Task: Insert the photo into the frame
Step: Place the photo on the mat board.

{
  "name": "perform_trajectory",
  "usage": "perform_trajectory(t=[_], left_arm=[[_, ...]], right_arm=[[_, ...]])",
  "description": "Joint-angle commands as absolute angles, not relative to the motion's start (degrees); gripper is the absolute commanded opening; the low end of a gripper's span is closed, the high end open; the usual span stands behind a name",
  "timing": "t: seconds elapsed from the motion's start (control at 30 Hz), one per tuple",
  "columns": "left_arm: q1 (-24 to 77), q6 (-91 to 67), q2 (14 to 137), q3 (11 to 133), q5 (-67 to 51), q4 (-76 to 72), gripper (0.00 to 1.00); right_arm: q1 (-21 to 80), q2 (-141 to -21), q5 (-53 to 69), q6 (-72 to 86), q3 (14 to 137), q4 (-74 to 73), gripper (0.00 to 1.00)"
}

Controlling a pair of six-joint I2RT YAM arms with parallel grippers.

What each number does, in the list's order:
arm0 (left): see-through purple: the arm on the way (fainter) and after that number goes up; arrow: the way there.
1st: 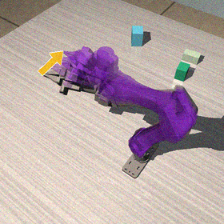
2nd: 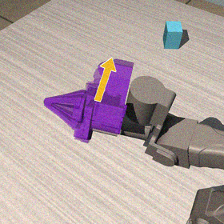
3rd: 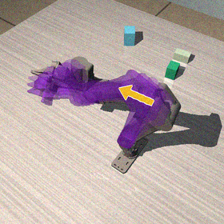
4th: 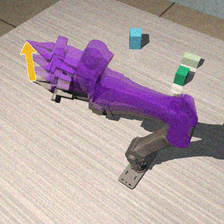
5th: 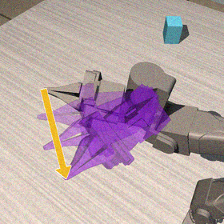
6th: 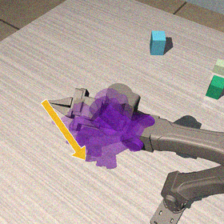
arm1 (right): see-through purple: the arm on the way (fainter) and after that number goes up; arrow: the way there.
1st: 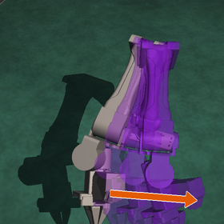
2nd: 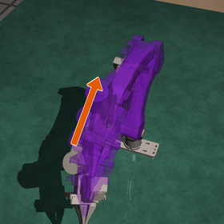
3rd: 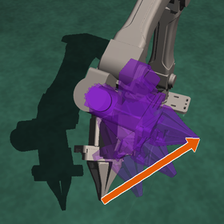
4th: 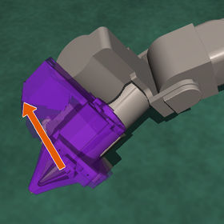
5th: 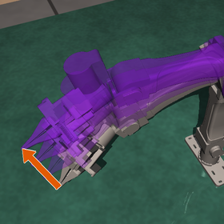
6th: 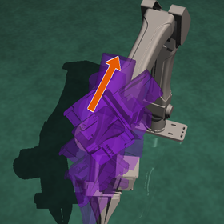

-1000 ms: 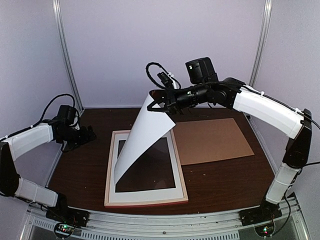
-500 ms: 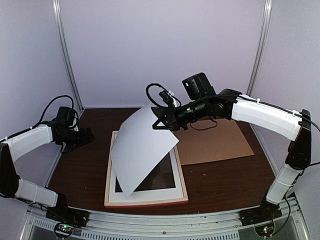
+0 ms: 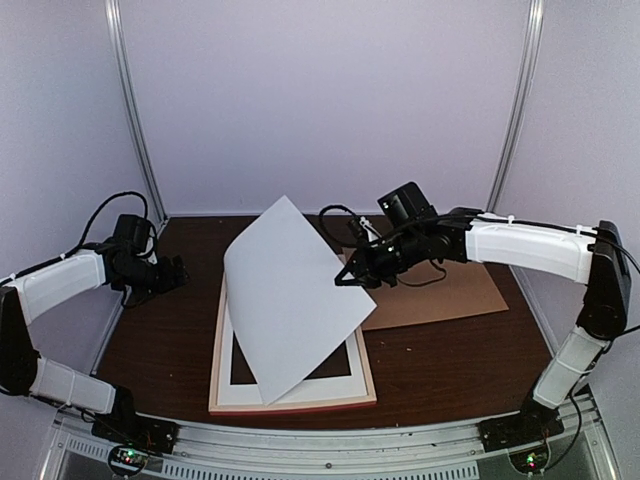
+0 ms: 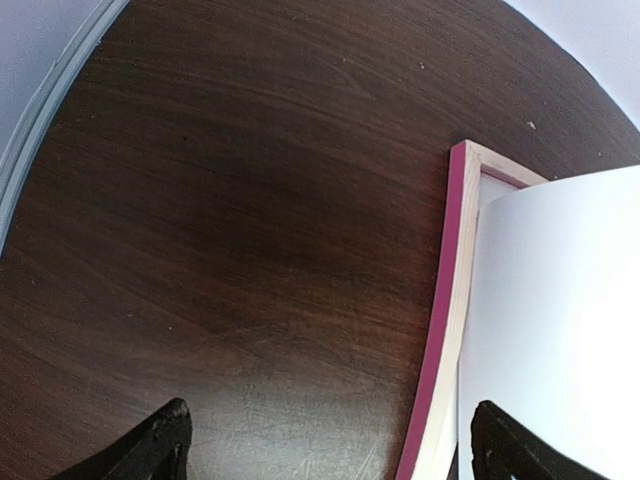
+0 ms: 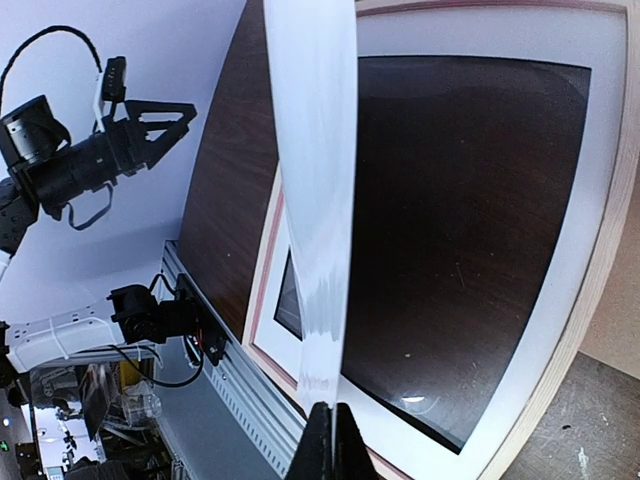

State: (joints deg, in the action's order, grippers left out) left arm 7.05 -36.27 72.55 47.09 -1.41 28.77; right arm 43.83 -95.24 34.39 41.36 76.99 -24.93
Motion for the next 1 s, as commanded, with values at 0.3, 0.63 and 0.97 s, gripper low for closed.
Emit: perform_trajectory(t=[0.3, 0.63, 0.97], left_arm=[[6.4, -35.2, 73.3, 46.0, -2.5, 26.5, 0.98], [6.4, -35.2, 74.4, 46.2, -3.2, 26.1, 0.98], [6.5, -35.4, 74.3, 45.4, -3.6, 25.5, 0.98]], right_arm=[[42.2, -88.2, 25.9, 48.7, 64.1, -17.4, 0.0], [43.6, -88.6, 25.9, 55.8, 56.8, -6.6, 0.0], [45.2, -90.9, 27.3, 61.6, 54.2, 1.9, 0.0]])
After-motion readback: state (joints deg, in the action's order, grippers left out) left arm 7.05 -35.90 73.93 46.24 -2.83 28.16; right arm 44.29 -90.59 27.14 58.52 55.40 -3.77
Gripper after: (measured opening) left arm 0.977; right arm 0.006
